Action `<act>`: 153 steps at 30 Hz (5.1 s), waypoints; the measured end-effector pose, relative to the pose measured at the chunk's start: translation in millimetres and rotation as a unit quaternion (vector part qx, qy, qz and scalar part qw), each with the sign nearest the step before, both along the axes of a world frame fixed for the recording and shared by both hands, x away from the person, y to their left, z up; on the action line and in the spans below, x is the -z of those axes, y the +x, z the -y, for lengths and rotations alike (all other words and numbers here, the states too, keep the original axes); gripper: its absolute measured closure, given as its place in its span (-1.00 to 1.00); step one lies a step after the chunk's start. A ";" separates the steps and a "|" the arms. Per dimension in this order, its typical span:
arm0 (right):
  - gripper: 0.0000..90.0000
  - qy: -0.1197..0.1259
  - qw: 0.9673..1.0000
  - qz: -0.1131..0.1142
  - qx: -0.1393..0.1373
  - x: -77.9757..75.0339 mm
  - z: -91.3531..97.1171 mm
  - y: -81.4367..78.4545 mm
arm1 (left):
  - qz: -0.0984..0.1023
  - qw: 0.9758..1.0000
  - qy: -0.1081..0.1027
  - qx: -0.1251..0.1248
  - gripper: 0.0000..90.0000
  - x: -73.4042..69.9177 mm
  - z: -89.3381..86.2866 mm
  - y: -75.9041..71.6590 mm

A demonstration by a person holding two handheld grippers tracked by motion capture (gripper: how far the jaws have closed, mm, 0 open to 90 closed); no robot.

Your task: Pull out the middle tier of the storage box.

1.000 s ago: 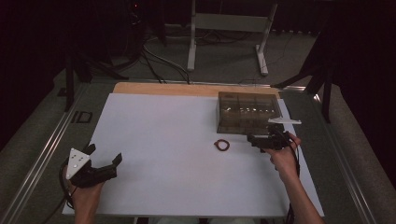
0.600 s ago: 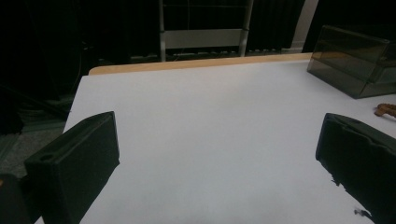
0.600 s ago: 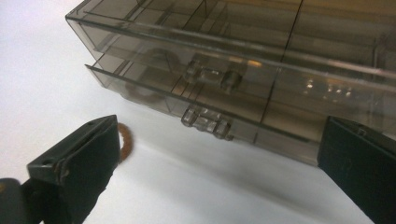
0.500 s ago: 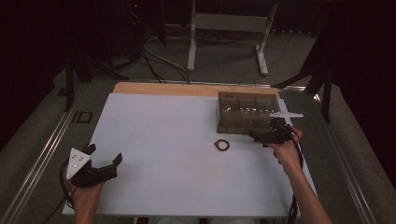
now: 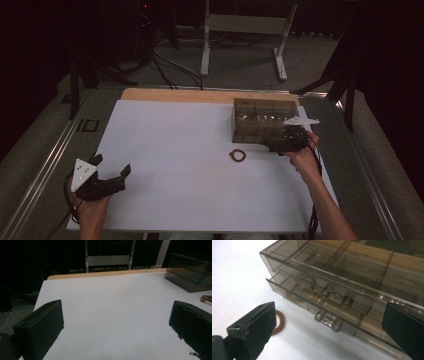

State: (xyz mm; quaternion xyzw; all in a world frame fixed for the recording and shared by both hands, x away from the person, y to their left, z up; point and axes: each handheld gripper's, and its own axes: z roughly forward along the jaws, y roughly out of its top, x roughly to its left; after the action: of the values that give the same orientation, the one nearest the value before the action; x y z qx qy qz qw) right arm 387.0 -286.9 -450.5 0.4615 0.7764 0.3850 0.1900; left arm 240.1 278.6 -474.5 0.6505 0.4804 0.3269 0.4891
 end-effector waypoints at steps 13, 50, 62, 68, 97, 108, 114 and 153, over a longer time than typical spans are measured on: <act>-1.00 -0.011 0.999 0.019 -0.031 6.6 -7.7 -2.0 | 0.001 1.000 0.000 0.001 -0.98 -0.2 0.3 -0.2; -0.46 -0.083 0.996 -0.005 -0.033 14.5 -8.7 -1.5 | -0.003 1.000 0.002 0.004 -0.98 0.5 1.6 0.6; -0.38 -0.091 0.995 -0.014 -0.040 17.7 -15.1 5.8 | -0.003 1.000 0.004 0.005 -0.98 0.7 1.9 0.8; -0.32 -0.098 0.994 -0.023 -0.040 16.2 -15.4 4.8 | -0.004 1.000 0.000 0.004 -0.98 1.0 1.1 0.9; -0.10 -0.137 0.989 -0.035 -0.041 23.7 -18.7 8.7 | -0.003 1.000 0.002 0.004 -0.98 0.7 1.6 0.6; -0.06 -0.133 0.989 -0.040 -0.041 22.6 -18.7 6.0 | -0.003 1.000 0.004 0.004 -0.98 0.8 1.7 0.7; -0.05 -0.130 0.990 -0.040 -0.042 22.6 -17.9 3.4 | -0.004 1.000 0.004 0.005 -0.98 0.9 1.7 0.8; -0.03 -0.123 0.990 -0.044 -0.056 22.9 -12.9 -12.7 | -0.005 1.000 0.005 0.006 -0.98 1.5 2.9 1.2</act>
State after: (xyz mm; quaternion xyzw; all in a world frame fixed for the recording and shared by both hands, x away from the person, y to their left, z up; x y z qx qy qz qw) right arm 374.3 -274.0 -473.4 0.4074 0.8499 0.2758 0.1890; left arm 241.3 275.8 -476.0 0.6571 0.4779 0.3230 0.4854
